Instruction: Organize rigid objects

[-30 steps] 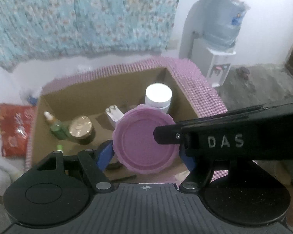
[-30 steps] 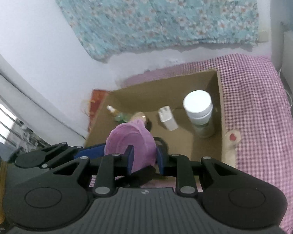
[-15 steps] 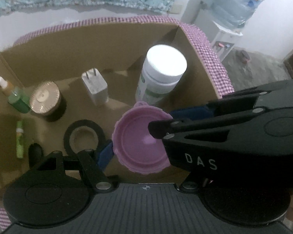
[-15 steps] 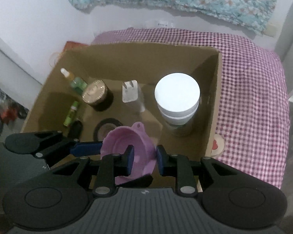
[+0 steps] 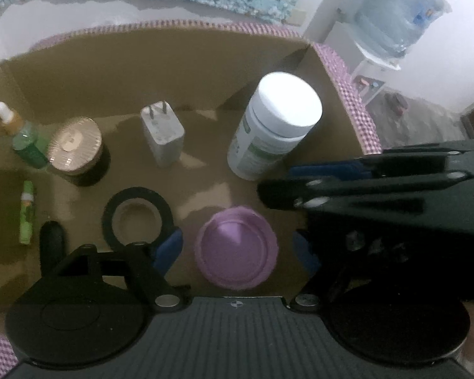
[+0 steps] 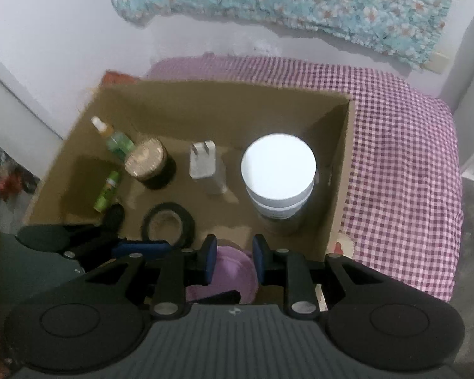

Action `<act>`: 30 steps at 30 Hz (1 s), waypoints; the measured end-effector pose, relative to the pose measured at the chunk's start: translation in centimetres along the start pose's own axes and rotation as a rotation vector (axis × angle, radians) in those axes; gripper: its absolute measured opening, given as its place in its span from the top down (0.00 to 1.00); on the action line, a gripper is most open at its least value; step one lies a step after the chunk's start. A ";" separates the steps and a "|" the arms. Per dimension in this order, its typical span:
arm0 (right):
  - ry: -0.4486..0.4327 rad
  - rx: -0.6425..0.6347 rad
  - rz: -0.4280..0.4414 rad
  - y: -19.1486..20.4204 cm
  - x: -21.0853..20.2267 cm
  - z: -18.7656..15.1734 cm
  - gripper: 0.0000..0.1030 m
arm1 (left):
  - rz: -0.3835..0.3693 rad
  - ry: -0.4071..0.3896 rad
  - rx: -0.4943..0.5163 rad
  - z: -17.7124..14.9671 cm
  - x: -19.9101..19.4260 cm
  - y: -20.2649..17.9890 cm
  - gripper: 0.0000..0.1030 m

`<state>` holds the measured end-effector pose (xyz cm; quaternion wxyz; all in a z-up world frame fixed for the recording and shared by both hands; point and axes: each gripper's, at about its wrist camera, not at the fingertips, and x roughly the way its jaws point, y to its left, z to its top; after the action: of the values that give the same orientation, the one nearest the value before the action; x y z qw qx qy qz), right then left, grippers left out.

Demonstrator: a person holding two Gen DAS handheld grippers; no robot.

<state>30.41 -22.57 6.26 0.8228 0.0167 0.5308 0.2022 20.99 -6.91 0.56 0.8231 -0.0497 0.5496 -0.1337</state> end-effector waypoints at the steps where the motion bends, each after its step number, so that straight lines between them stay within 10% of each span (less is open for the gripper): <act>1: -0.023 0.019 0.015 -0.2 -0.7 -0.2 0.74 | 0.004 -0.014 0.005 -0.1 -0.5 -0.1 0.25; 8: -0.271 0.153 0.095 -0.6 -8.4 -4.3 0.70 | 0.042 -0.115 0.021 -2.3 -5.9 0.3 0.17; 13: -0.381 0.211 0.066 1.2 -11.4 -8.7 0.46 | 0.107 -0.189 -0.006 -4.8 -9.9 1.4 0.05; 23: -0.445 0.290 -0.040 4.3 -12.3 -13.3 0.00 | 0.235 -0.265 -0.021 -8.4 -12.6 3.2 0.00; 30: -0.385 0.263 -0.176 6.4 -10.5 -13.9 0.00 | 0.291 -0.270 -0.050 -9.2 -12.4 4.3 0.00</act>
<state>12.45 -22.93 10.83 0.9139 0.1154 0.3856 0.0522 8.76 1.23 6.98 0.8985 -0.0078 0.4387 0.0083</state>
